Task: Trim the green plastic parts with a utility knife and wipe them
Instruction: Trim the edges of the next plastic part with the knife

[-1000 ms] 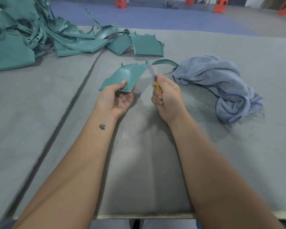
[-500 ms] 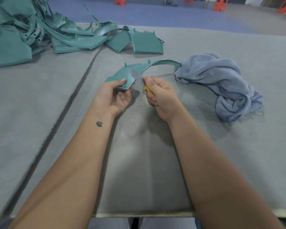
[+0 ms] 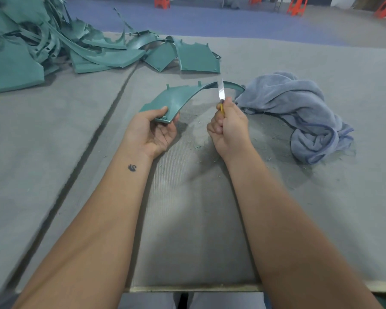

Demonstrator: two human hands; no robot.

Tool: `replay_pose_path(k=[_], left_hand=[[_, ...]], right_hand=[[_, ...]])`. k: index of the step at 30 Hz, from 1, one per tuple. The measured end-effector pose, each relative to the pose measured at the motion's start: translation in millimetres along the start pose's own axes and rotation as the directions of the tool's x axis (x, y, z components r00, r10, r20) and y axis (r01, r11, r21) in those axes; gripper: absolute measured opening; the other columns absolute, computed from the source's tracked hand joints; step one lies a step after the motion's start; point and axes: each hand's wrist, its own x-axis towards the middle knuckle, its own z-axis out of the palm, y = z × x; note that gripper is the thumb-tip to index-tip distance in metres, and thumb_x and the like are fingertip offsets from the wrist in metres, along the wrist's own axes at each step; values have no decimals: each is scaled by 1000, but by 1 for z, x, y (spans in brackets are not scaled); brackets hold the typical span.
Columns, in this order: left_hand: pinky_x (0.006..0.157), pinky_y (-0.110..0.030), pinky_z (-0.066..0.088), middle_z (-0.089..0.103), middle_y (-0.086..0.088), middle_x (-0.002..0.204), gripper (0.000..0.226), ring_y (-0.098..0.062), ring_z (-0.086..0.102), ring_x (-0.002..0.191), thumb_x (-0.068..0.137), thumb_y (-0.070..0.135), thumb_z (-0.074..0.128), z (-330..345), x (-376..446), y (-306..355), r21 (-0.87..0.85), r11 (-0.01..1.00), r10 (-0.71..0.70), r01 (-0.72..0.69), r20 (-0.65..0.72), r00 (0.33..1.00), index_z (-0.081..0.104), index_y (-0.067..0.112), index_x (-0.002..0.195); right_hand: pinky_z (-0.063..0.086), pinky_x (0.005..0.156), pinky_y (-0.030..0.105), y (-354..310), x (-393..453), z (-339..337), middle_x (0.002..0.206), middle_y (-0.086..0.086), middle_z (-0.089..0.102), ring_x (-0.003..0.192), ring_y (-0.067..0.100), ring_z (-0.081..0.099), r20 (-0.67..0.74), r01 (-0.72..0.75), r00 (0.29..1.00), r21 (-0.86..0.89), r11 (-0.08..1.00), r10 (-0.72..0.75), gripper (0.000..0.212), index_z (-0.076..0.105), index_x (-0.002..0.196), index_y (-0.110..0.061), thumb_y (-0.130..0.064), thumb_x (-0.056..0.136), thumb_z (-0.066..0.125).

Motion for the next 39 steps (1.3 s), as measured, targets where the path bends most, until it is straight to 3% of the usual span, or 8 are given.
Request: replay_pose_path(k=[3, 6, 8, 14, 18, 29, 36, 39], left_hand=[[43, -17, 50, 69, -11, 68, 10, -15, 68, 54, 94, 3, 51, 0, 0, 0, 4, 1000, 7, -7, -1, 1000, 57, 2, 102], [44, -17, 50, 69, -9, 68, 8, -15, 68, 54, 93, 2, 51, 1, 1, -1, 19, 1000, 11, -11, -7, 1000, 57, 4, 99], [43, -17, 49, 69, -9, 66, 7, -16, 68, 54, 94, 2, 51, 2, 1, -1, 26, 1000, 16, -15, -10, 1000, 56, 4, 96], [44, -19, 51, 69, -10, 66, 5, -18, 68, 54, 95, 1, 50, 4, 4, -6, 86, 996, 23, -22, -4, 1000, 55, 4, 94], [43, -19, 50, 69, -9, 67, 6, -17, 68, 55, 94, 1, 50, 0, 1, -1, 71, 997, 5, -7, 25, 1000, 55, 5, 96], [45, -17, 48, 68, -7, 68, 9, -15, 67, 55, 94, 4, 49, -6, -1, 6, 45, 998, 54, -54, 6, 999, 56, 6, 99], [41, -15, 35, 58, -1, 68, 10, -8, 54, 47, 92, 8, 45, -14, 2, 20, 64, 984, 171, -167, -69, 983, 54, 11, 94], [43, -17, 40, 56, -1, 79, 12, -8, 55, 55, 90, 11, 52, -13, 5, 23, 344, 914, 295, -214, -205, 933, 54, 11, 102]], right_hand=[[18, 39, 21, -2, 3, -5, 42, -5, 34, 34, 7, 21, 65, -10, 998, 20, 1000, 9, 32, 49, 79, -10, -25, 105, 39], [20, 37, 20, 3, 0, -6, 43, -5, 37, 34, 7, 25, 302, 51, 953, -237, 970, 23, 31, 52, 77, -10, -23, 103, 42], [20, 36, 19, 8, -2, -3, 41, -6, 35, 33, 6, 25, 370, 102, 928, -375, 921, 48, 35, 52, 72, -9, -23, 103, 43], [19, 38, 17, 5, -3, -1, 38, -6, 32, 31, 5, 23, 261, 48, 965, -265, 963, 24, 36, 49, 69, -7, -17, 102, 45], [15, 38, 18, -1, 3, 0, 40, -6, 30, 31, 6, 20, 59, -32, 998, -76, 997, 37, 34, 49, 74, -9, -20, 104, 41], [22, 41, 19, -6, 7, -7, 46, -4, 35, 37, 7, 24, -80, -53, 994, 234, 971, 74, 29, 48, 79, -11, -24, 104, 40], [35, 46, 20, -13, 4, -14, 57, 0, 55, 46, 10, 45, -129, 106, 985, -92, 990, -118, 21, 48, 80, -20, -14, 100, 46], [24, 41, 20, -11, 5, -13, 53, -2, 49, 45, 10, 31, -123, 146, 977, -213, 966, -174, 24, 46, 77, -21, -14, 99, 48]])
